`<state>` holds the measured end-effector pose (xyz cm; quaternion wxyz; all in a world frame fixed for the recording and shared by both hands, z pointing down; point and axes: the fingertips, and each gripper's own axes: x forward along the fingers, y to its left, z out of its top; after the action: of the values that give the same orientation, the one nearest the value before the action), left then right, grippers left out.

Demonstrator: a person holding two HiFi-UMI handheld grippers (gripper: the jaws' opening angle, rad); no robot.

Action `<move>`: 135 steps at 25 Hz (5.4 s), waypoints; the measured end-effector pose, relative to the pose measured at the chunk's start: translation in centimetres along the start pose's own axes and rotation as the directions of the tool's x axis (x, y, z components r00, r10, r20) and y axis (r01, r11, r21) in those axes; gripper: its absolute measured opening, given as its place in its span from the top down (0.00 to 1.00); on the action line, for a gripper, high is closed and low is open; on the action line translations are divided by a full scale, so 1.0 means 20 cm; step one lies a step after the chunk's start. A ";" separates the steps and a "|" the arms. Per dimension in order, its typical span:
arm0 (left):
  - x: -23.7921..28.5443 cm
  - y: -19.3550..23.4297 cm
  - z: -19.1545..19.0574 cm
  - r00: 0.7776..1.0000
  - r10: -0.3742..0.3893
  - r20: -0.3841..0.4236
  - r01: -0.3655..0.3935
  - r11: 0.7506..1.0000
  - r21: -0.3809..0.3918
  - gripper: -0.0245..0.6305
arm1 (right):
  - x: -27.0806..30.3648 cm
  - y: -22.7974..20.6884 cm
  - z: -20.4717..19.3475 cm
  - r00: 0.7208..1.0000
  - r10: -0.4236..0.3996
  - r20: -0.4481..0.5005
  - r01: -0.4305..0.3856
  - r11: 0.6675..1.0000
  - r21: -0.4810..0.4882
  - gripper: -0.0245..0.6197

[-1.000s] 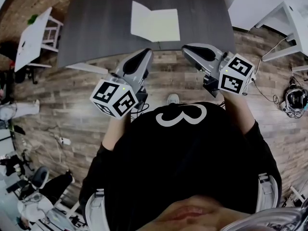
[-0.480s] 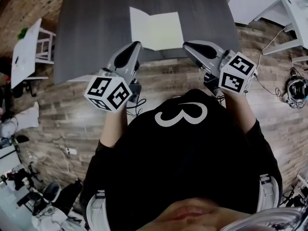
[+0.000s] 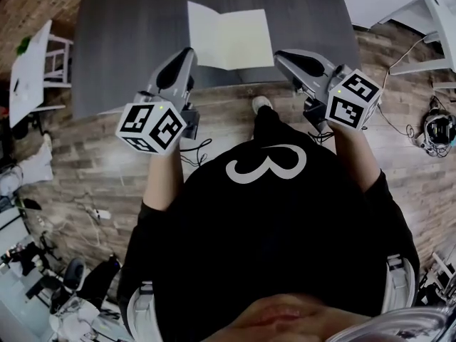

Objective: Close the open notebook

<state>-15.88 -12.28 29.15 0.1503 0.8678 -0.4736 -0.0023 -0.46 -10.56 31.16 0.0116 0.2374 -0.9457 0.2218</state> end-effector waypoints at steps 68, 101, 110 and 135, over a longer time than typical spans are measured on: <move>0.49 0.45 -0.52 0.970 -0.068 -0.232 0.058 0.997 -0.048 0.94 | 0.20 -0.72 -0.16 0.984 -0.091 -0.155 0.113 0.984 0.140 0.96; 0.81 0.15 -0.80 0.907 -0.145 -0.396 0.141 0.989 -0.039 0.94 | -0.01 -0.76 -0.24 0.976 -0.176 -0.131 0.199 0.962 0.189 0.96; 0.88 0.14 -0.92 0.876 -0.140 -0.461 0.153 0.988 -0.008 0.94 | -0.01 -0.82 -0.28 0.971 -0.196 -0.138 0.221 0.954 0.201 0.96; 0.97 0.17 -1.08 0.777 0.055 -0.627 0.096 0.974 0.204 0.94 | -0.02 -0.87 -0.33 0.969 -0.208 -0.135 0.235 0.941 0.241 0.96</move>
<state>-4.81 -24.38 53.27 0.2008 0.8351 -0.3837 0.3392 7.25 -21.17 44.28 0.0568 0.3295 -0.8744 0.3515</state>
